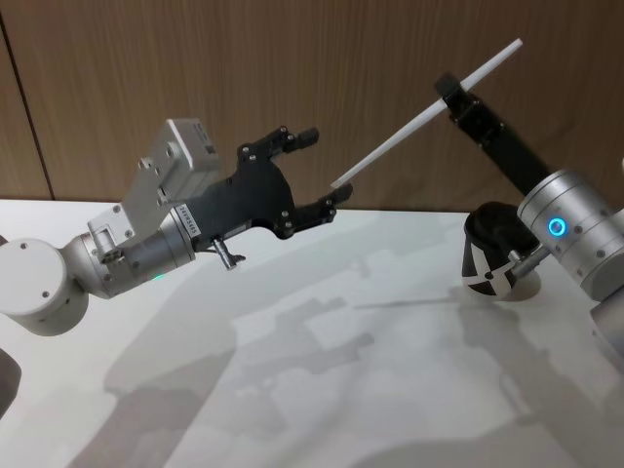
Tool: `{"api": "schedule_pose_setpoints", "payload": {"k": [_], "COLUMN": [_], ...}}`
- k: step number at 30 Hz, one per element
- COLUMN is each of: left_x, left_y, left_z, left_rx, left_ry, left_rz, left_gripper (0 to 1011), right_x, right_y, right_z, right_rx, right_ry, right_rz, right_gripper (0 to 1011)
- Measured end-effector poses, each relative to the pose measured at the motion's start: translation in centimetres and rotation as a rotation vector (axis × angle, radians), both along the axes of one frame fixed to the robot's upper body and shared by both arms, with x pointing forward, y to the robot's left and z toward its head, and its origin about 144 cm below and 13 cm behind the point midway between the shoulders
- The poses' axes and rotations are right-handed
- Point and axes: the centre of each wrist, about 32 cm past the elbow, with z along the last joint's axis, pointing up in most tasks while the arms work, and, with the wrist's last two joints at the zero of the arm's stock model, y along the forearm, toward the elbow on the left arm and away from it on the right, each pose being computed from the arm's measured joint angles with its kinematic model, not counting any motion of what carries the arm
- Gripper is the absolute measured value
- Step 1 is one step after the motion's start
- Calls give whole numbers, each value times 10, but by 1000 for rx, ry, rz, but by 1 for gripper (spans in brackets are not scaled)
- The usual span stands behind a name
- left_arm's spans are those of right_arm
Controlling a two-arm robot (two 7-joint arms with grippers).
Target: Pick up the straw with one hand, pass it to the other hand, and insert it into the cup.
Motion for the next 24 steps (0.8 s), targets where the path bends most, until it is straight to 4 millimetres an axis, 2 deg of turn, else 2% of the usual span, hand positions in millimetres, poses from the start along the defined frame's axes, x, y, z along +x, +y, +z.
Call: {"api": "schedule_pose_setpoints", "payload": {"k": [2, 4, 9, 24], "left_x": [0, 0, 0, 0], "left_y": [0, 0, 0, 0], "left_z": [0, 0, 0, 0], "left_rx": [0, 0, 0, 0], "left_ry": [0, 0, 0, 0], "left_rz": [0, 0, 0, 0], "left_gripper": [816, 905, 1003, 1003], "right_x": [0, 0, -1, 4], "right_y": [0, -1, -3, -22], "right_z": [0, -1, -1, 1], "right_rx": [-16, -41, -106, -333], "right_ry": [-14, -37, -90, -198], "right_rz": [-11, -30, -75, -162], "right_gripper": [2, 2, 2, 2]}}
